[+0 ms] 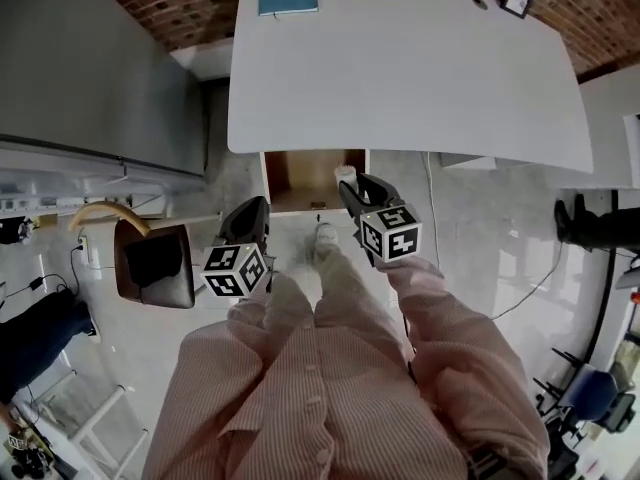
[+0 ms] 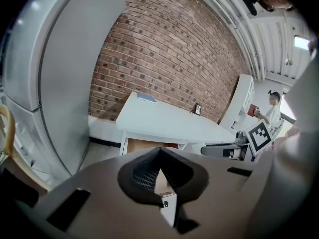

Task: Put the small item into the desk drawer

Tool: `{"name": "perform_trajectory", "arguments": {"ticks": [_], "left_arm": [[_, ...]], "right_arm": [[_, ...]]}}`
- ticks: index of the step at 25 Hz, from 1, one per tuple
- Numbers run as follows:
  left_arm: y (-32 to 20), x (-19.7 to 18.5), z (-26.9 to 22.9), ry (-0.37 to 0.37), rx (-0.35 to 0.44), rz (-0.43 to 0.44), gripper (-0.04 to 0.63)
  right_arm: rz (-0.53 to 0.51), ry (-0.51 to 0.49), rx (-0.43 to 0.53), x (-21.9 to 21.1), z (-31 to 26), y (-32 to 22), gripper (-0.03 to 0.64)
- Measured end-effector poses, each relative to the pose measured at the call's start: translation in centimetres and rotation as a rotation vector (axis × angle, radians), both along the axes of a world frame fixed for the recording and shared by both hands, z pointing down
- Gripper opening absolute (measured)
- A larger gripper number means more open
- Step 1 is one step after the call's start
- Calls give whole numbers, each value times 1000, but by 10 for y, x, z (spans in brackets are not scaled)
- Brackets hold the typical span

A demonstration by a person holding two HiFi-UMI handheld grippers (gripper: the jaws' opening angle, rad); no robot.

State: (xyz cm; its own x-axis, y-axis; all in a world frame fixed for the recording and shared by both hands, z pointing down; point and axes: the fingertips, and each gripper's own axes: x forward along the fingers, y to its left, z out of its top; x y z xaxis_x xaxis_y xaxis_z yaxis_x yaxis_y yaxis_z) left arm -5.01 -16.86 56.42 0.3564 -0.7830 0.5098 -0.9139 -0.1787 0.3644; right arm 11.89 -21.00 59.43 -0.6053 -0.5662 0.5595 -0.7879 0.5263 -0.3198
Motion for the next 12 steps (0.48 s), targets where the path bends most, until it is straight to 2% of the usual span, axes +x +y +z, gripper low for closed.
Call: {"name": "perform_trajectory", "arguments": {"ticks": [12], "left_arm": [[-16,10,68,53,-76,-71,-2]], "right_arm": [[-208,202,11,-30,85,-26,146]]}}
